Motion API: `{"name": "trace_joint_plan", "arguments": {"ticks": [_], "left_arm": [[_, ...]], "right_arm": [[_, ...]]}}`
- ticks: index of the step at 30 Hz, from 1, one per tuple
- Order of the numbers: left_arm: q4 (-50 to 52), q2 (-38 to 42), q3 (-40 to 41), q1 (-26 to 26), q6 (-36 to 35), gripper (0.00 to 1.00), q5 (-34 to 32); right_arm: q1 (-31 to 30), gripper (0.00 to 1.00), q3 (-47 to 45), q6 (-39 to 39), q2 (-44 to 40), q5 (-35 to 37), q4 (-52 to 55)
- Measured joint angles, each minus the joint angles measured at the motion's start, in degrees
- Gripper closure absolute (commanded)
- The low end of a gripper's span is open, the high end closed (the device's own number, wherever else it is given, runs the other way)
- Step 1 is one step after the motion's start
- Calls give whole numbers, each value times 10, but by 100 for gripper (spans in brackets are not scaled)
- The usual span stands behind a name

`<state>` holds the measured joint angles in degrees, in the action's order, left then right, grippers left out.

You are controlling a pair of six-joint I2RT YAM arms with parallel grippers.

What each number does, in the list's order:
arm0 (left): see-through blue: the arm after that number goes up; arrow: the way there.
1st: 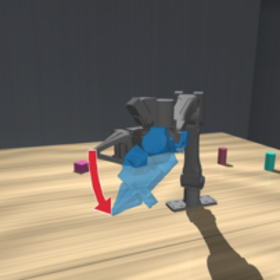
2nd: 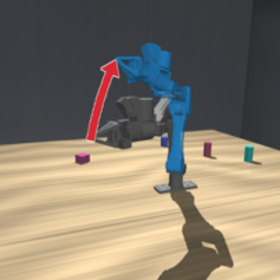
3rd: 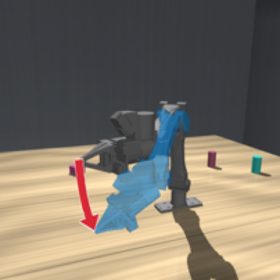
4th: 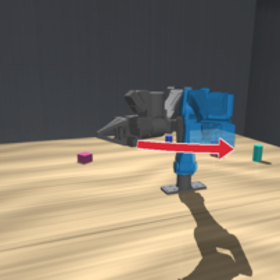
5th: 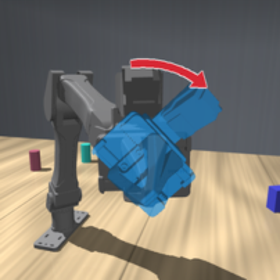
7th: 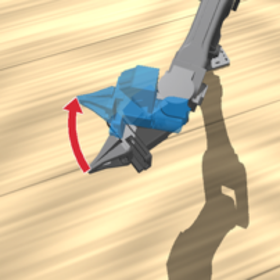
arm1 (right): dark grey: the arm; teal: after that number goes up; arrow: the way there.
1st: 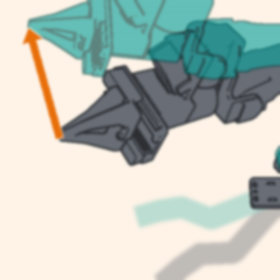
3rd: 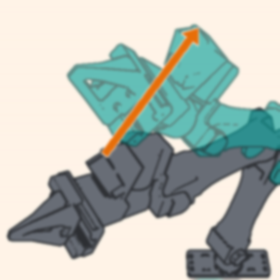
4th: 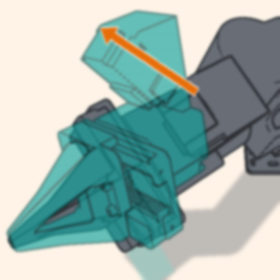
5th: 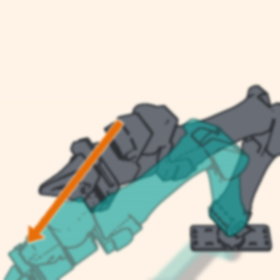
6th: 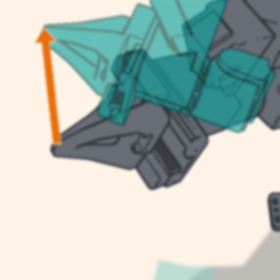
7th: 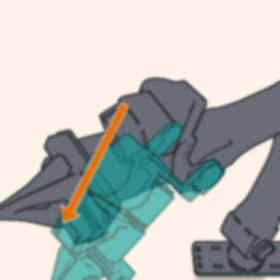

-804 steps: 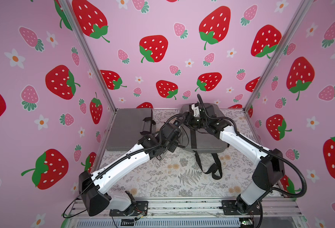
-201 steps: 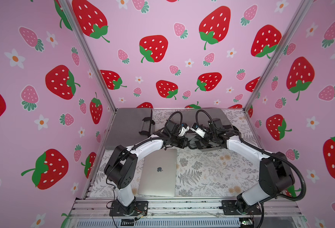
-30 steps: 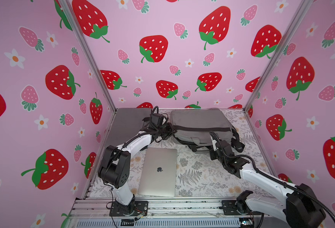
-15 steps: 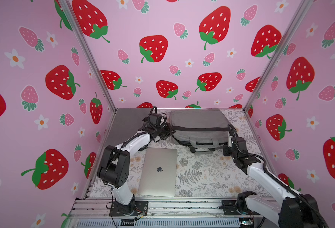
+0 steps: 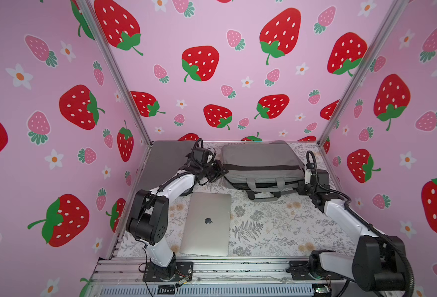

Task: Open the zippered laptop bag and take out the laptop
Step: Unzip the zipper on the zippered laptop bag.

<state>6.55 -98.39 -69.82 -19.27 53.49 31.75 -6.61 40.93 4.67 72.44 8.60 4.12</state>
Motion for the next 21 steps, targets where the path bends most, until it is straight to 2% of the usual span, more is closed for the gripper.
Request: {"name": "trace_joint_plan", "arguments": {"ticks": [8,13,18,21], "left_arm": [[1,0,0,2,-8,100,5],[3,0,0,2,-8,100,4],[9,-2,0,-1,-8,100,2],[11,-5,0,-4,-8,100,2]], "right_arm": [[6,98,31,-49,31,-5,15],[13,76,30,-44,8,-47,33],[17,61,31,-4,-52,-92,71],[18,49,31,32,-64,-136,92]]}}
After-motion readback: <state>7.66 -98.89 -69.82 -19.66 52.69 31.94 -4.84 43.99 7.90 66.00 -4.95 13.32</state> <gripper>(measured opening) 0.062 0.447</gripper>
